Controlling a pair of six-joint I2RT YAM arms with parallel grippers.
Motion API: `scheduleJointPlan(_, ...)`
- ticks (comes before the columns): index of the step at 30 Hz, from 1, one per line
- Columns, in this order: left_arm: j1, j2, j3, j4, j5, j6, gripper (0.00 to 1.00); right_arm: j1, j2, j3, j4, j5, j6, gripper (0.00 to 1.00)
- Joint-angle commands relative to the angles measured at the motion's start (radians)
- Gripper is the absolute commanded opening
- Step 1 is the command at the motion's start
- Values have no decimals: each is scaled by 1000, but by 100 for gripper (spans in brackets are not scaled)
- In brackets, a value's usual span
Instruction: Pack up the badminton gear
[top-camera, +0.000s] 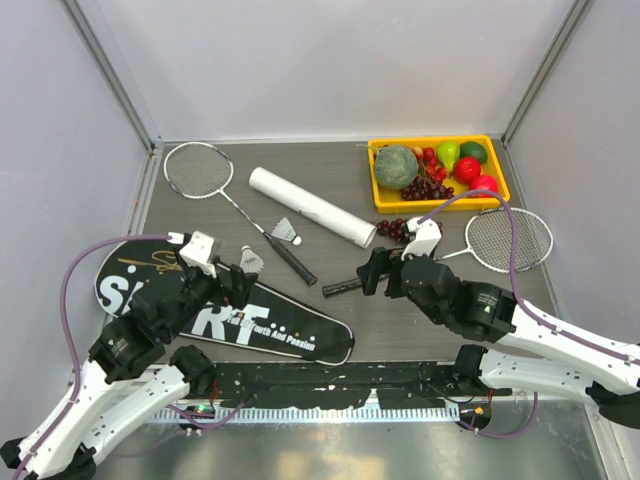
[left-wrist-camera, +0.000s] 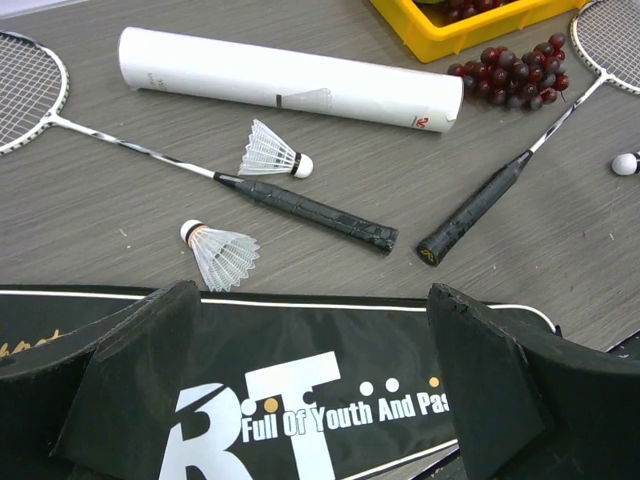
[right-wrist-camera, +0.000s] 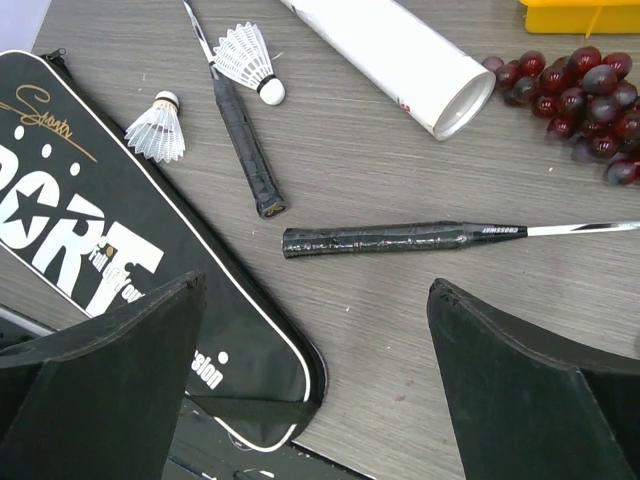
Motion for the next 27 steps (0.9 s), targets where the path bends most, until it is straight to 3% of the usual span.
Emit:
scheduleJointPlan(1, -3, -13, -1, 27, -30, 11, 99, -1, 1, 44, 54, 42, -34, 95)
scheduleJointPlan(4, -4, -23, 5, 24, -57, 14, 100, -1, 19, 51, 122, 66, -137, 96)
scheduleJointPlan(7, -3, -46, 7, 18, -109, 16, 99, -1, 64, 71, 169, 207, -232, 96)
scheduleJointPlan(9, -3, -71, 5, 13, -138, 16, 100, -2, 113, 91, 235, 220, -380, 95)
scheduleJointPlan(10, -3, -84, 4, 12, -153, 16, 99, -2, 133, 99, 299, 201, -516, 95)
scheduleJointPlan(14, -3, -144, -13, 30, -198, 14, 99, -34, 260, 152, 416, 93, -729, 96)
scheduleJointPlan(22, -3, -244, -54, 73, -213, 14, 99, -242, 613, 353, 338, -214, -853, 100)
scheduleJointPlan(24, -3, -249, -54, 70, -215, 16, 100, -272, 697, 401, 312, -259, -881, 94)
scheduleJointPlan(27, -3, -246, -56, 72, -209, 16, 100, -294, 823, 468, 275, -277, -953, 94)
